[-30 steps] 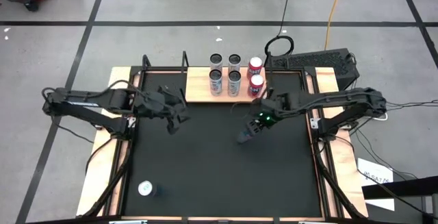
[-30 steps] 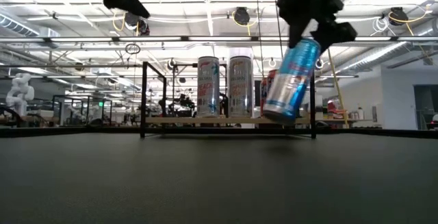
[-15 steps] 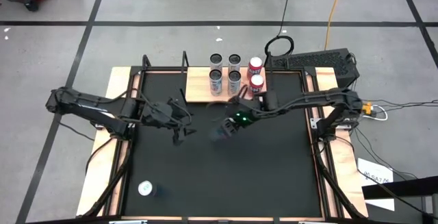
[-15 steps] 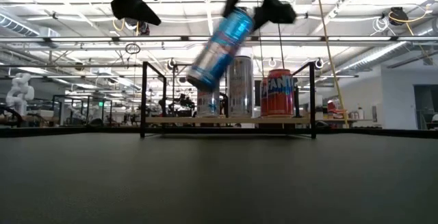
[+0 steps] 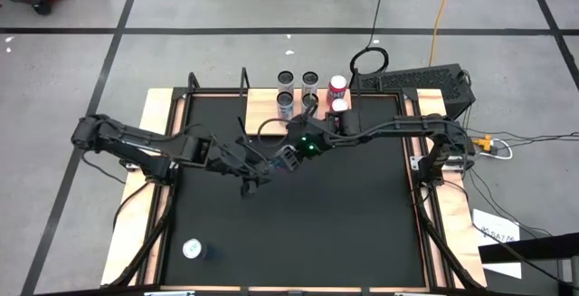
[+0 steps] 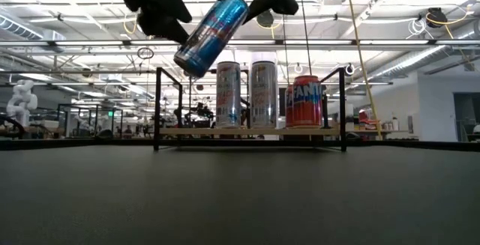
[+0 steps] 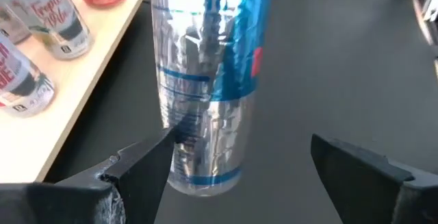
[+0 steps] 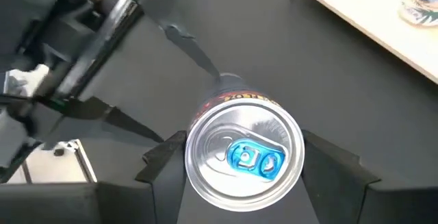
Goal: Place canned beverage on shelf
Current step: Put the top blue soda can on the shelf
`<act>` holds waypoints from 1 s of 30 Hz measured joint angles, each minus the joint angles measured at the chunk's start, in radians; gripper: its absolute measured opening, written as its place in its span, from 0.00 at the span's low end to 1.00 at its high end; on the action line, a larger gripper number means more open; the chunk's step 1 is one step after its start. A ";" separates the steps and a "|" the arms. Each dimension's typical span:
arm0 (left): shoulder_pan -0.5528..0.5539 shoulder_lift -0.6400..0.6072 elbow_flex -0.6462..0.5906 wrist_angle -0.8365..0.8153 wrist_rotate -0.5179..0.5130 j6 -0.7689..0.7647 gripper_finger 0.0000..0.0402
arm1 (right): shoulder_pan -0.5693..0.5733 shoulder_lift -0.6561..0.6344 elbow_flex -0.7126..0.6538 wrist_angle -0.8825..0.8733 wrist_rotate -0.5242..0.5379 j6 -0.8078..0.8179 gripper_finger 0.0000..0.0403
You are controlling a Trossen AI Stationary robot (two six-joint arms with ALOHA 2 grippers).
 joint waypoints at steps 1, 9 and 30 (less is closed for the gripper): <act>0.000 0.012 0.000 0.002 -0.009 0.000 0.86 | 0.000 0.000 0.000 -0.002 -0.008 0.000 0.57; 0.001 0.083 0.000 0.038 -0.072 -0.007 0.86 | 0.001 0.000 0.000 0.022 -0.026 -0.012 0.57; 0.027 0.088 0.001 0.089 -0.069 -0.008 0.52 | 0.001 -0.002 0.000 0.028 -0.042 -0.096 0.57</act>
